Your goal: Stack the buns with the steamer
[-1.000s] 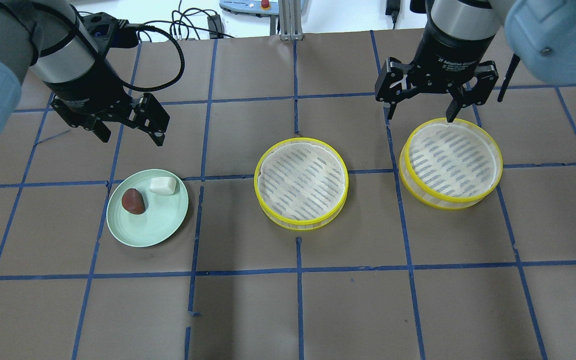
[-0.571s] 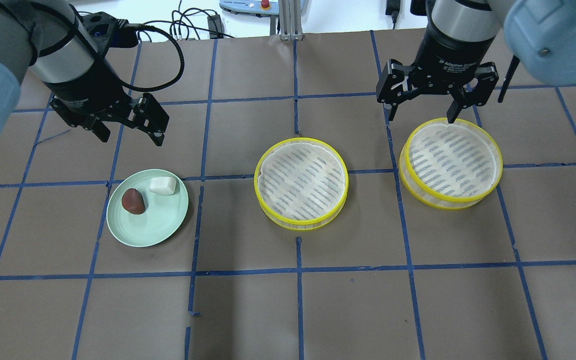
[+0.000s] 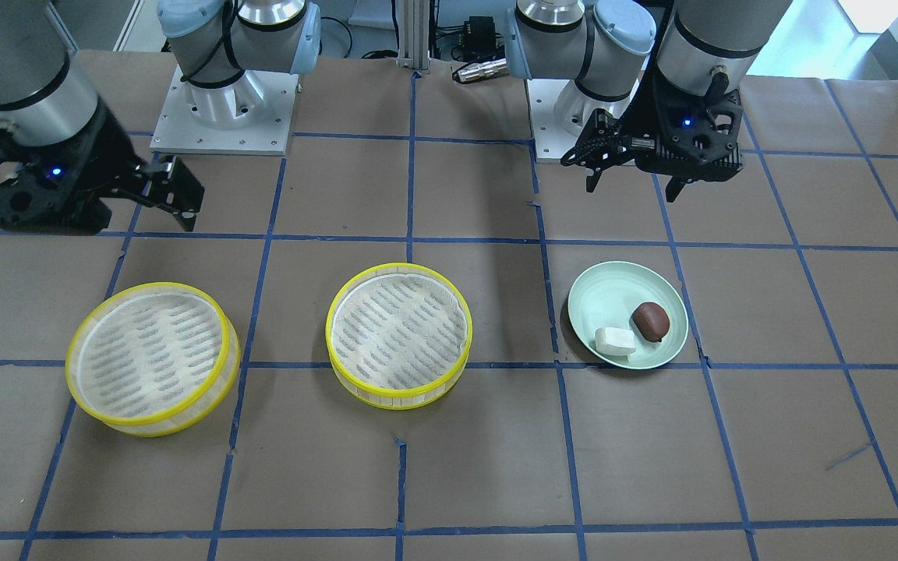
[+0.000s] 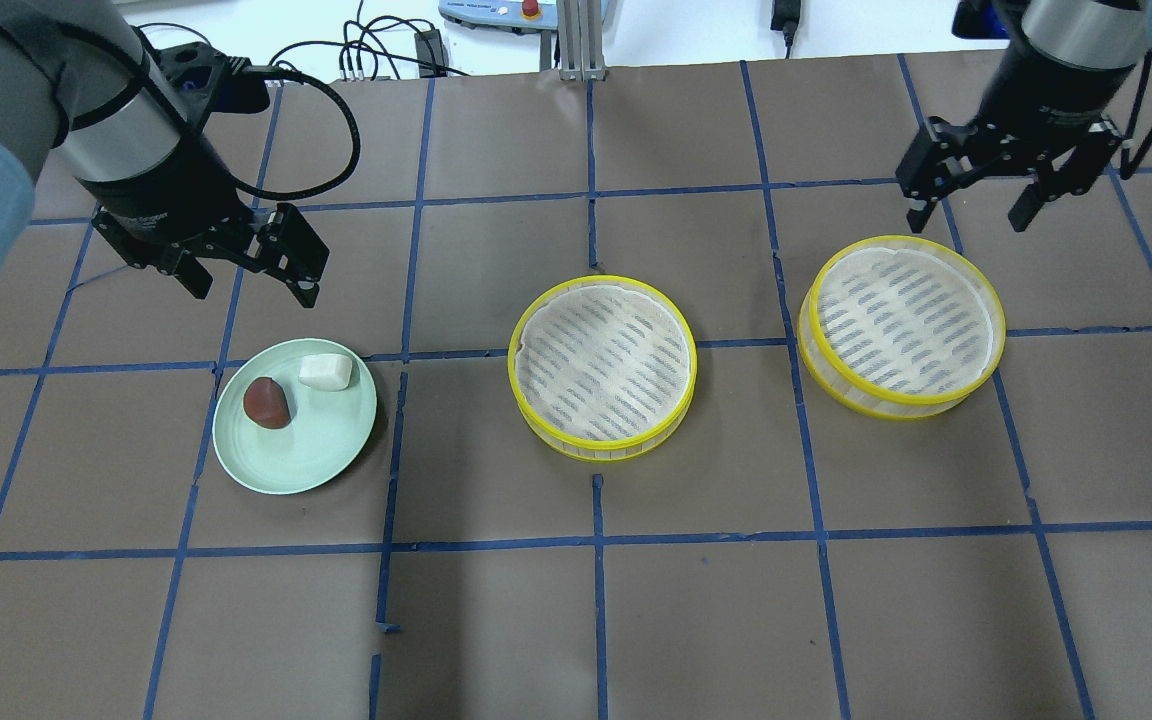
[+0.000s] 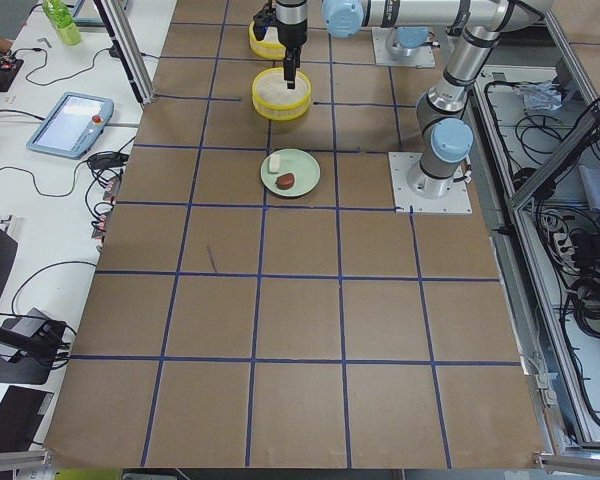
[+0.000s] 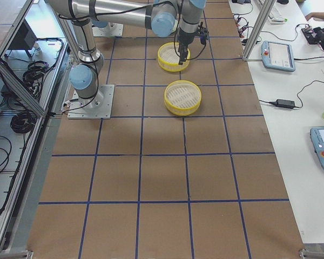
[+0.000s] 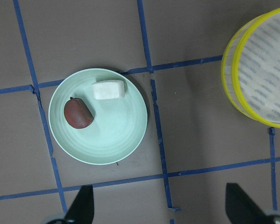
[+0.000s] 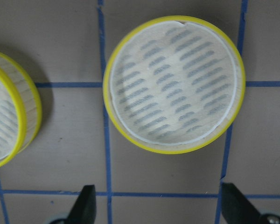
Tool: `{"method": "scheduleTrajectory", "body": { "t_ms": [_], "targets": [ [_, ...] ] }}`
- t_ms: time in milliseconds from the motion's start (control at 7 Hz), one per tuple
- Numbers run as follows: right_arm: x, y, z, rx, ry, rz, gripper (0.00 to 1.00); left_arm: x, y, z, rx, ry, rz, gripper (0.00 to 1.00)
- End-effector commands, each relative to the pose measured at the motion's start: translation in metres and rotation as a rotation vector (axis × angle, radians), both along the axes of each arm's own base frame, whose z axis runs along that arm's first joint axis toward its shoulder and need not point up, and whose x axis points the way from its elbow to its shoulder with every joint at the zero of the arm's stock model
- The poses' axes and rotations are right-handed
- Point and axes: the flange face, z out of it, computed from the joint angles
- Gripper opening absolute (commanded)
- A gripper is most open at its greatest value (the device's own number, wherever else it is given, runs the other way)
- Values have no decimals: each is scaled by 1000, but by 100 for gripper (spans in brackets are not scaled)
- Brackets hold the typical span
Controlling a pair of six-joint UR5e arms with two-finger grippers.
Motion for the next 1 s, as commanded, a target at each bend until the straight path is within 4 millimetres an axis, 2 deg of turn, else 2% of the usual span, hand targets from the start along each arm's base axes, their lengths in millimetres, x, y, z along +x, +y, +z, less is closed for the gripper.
{"method": "scheduleTrajectory", "body": {
  "t_ms": [0,143,286,429,571,714,857],
  "targets": [
    [-104,-11,-92,-6,-43,48,85,34,-9,-79,-5,0,33,100],
    [-112,-6,-143,-39,-37,86,85,35,-14,-140,-32,-5,35,100],
    [-109,1,-169,-67,-25,87,85,36,-22,-190,-44,-6,33,100],
    [-109,3,-203,-78,-15,88,85,37,-30,-227,-17,-3,33,97],
    [-109,5,-213,-84,-9,87,71,37,-37,-249,-6,-2,33,95],
    [-110,4,-212,-89,-5,87,33,39,-40,-258,0,-1,33,89],
    [-110,4,-212,-91,-3,87,15,39,-46,-261,-9,-2,30,84]
  ]
}}
